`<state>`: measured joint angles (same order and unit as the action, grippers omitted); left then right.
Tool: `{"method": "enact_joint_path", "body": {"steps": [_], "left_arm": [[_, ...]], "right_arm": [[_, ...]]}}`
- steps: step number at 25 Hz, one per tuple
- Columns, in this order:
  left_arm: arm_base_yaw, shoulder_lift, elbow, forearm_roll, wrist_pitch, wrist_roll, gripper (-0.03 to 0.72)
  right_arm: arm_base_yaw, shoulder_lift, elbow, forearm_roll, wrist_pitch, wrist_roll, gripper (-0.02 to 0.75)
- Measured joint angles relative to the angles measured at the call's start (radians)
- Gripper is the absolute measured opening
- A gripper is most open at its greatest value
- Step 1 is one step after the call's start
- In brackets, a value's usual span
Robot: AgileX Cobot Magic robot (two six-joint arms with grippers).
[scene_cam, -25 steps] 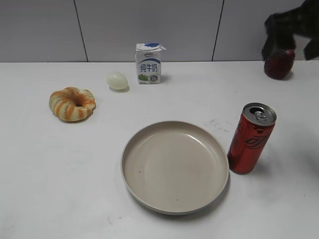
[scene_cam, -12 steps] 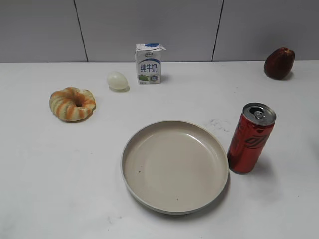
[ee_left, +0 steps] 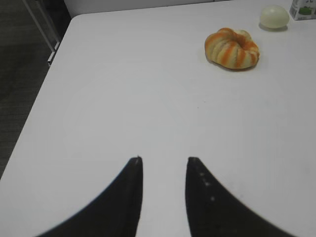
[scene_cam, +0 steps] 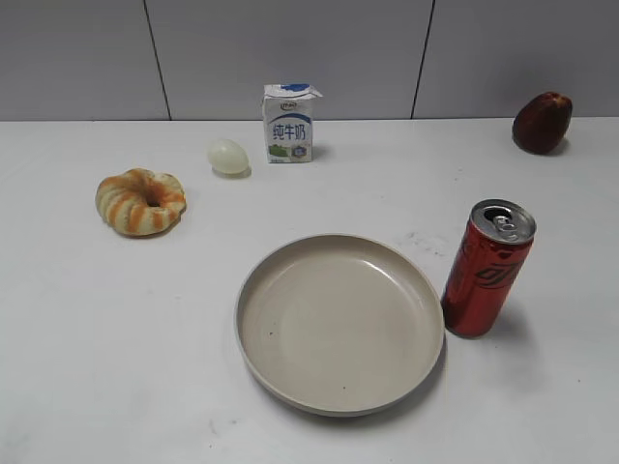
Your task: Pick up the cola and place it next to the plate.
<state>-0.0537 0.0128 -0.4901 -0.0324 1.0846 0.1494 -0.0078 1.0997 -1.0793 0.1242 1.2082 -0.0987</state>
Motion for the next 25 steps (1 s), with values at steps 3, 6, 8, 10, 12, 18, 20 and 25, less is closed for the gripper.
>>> {"method": "enact_joint_path", "body": {"steps": [3,6,8,10,12,18,20,25], "left_arm": [[0.000,0.000,0.000,0.000,0.000,0.000,0.236],[0.000,0.000,0.000,0.000,0.000,0.000,0.236],[0.000,0.000,0.000,0.000,0.000,0.000,0.236],[0.000,0.000,0.000,0.000,0.000,0.000,0.236],[0.000,0.000,0.000,0.000,0.000,0.000,0.236],[0.000,0.000,0.000,0.000,0.000,0.000,0.234],[0.000,0.000,0.000,0.000,0.000,0.000,0.234],[0.000,0.000,0.000,0.000,0.000,0.000,0.235]], "right_arm": [[0.000,-0.143,0.124,0.002,-0.016,0.000,0.592],[0.000,-0.277,0.242,0.003,-0.037,0.000,0.592],[0.000,-0.362,0.309,0.003,-0.058,0.000,0.592],[0.000,-0.457,0.373,0.003,-0.081,0.000,0.592],[0.000,-0.531,0.429,0.003,-0.107,0.000,0.592],[0.000,-0.689,0.554,0.004,-0.168,0.000,0.591],[0.000,-0.729,0.558,0.004,-0.169,0.000,0.591],[0.000,-0.838,0.562,0.007,-0.171,0.000,0.591]]}}
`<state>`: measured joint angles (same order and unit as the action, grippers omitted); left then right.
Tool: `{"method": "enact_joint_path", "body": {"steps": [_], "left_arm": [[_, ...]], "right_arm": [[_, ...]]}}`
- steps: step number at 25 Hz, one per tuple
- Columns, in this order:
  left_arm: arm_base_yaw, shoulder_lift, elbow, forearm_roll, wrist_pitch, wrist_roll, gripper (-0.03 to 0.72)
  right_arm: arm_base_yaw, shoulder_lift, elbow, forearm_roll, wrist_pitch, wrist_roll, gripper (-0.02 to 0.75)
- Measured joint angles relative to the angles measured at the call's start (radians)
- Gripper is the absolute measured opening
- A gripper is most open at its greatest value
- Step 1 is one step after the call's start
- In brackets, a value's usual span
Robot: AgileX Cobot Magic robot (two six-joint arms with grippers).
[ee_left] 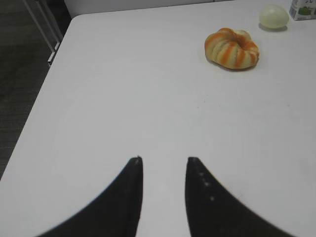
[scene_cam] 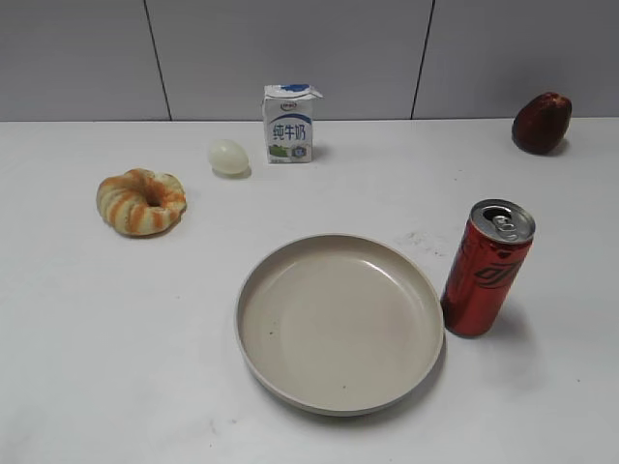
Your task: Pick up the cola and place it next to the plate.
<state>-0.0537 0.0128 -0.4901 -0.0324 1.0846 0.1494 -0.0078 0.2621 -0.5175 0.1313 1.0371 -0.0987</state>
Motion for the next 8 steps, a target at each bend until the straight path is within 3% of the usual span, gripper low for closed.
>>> {"method": "enact_joint_path", "body": {"steps": [8], "left_arm": [[0.000,0.000,0.000,0.000,0.000,0.000,0.235]], "right_arm": [[0.000,-0.181,0.017,0.000,0.010,0.000,0.591]]}}
